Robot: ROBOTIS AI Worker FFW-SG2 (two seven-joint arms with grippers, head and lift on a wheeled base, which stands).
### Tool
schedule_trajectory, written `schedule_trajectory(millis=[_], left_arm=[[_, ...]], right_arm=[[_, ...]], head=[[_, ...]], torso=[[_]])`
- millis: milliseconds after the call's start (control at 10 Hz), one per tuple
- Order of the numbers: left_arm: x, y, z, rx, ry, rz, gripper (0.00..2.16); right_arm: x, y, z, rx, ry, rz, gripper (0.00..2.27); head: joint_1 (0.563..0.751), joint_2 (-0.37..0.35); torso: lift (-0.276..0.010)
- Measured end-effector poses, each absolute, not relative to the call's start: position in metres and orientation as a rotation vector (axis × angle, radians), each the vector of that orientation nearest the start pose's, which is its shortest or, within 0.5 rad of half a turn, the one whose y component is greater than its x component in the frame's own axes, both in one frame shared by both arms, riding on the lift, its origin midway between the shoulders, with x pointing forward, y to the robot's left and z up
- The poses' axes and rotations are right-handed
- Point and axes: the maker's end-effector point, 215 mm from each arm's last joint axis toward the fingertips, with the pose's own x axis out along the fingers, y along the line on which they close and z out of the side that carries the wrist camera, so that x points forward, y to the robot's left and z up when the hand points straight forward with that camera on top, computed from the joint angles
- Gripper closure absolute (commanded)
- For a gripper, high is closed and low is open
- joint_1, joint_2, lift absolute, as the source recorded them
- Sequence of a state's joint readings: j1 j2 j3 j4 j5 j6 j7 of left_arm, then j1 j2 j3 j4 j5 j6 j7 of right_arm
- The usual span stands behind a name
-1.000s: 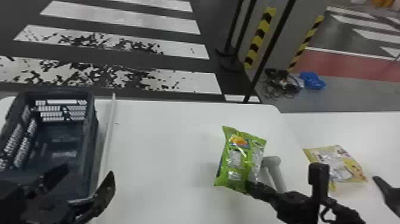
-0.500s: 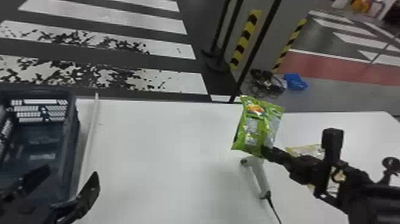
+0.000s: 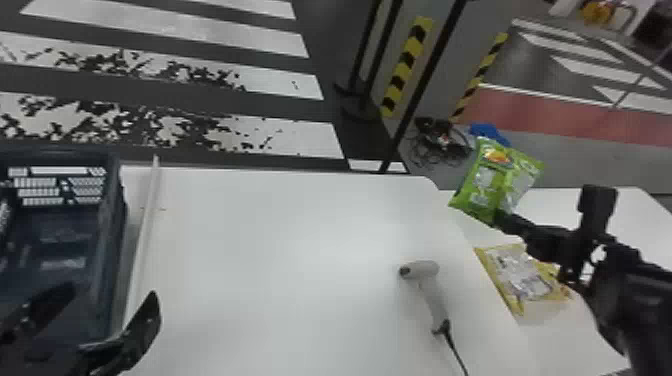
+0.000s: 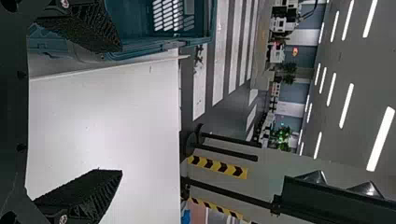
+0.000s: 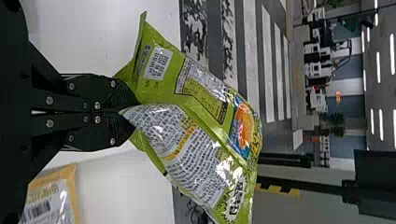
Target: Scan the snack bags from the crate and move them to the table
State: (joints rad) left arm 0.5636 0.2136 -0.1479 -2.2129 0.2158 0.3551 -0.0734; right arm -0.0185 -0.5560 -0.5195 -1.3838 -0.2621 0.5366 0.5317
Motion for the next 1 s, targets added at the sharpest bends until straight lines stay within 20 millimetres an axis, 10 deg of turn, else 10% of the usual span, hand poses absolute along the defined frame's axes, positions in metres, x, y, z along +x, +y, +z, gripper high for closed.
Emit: schedule_trajectory(millis=[800,1000], left_arm=[[0.401,0.121,-0.383,-0.097,0.303,-0.359,0.07],[0.401,0.121,-0.382,-0.092,0.3,-0.364,0.07]], right_arm=[[0.493,-0.702,-0.461,-0.057,0.635,-0.419,2.24],[0.485,-0.705,-0.472,-0.047,0.664,-0.447,1.52]], head=[[0.695,-0.35],[0.695,-0.35]], torso=[[-0.095],[-0.095]])
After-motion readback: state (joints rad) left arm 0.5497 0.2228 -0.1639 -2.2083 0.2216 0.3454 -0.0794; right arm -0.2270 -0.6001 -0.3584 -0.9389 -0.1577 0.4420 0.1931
